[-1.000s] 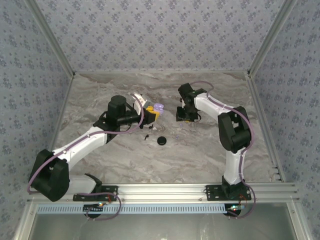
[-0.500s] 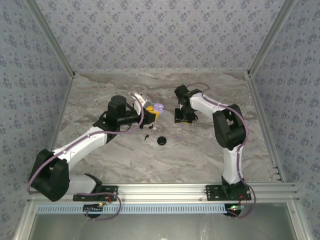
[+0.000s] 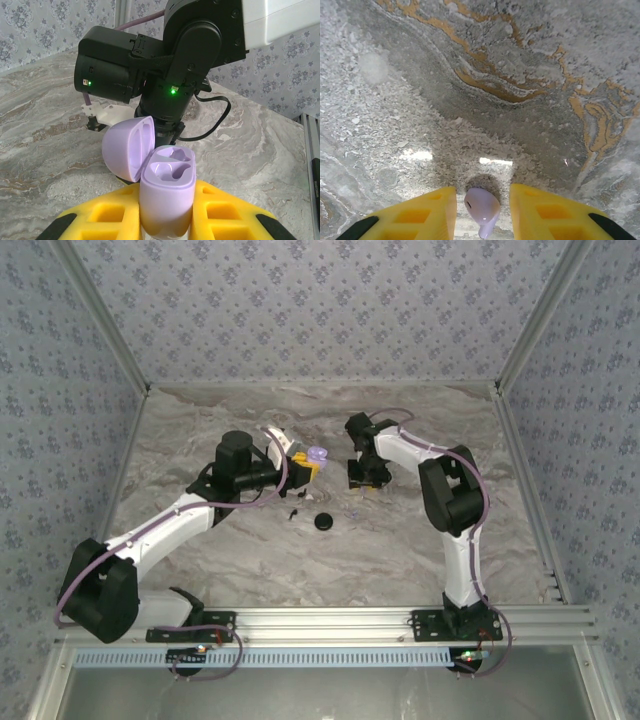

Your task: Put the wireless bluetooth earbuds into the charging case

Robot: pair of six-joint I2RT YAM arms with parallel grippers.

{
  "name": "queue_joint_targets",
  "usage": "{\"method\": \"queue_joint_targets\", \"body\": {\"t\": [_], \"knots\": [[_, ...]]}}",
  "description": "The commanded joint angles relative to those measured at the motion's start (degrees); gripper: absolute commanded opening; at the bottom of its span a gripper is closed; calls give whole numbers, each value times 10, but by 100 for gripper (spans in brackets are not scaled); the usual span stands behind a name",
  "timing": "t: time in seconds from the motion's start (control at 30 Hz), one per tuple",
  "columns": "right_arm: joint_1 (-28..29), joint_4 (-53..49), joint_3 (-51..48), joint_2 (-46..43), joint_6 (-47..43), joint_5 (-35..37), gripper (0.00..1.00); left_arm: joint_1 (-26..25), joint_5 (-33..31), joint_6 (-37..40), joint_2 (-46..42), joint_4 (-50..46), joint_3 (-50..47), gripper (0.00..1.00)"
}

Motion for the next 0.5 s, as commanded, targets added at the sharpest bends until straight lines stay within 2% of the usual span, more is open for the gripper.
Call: {"method": "queue_joint_targets", "body": {"t": [0.0, 0.47], "knots": [[6, -21, 17, 16, 16, 16, 34, -2, 3, 13, -14, 6, 3, 22], [13, -31, 20, 32, 7, 32, 28, -3, 4, 12, -16, 6, 3, 21]]}}
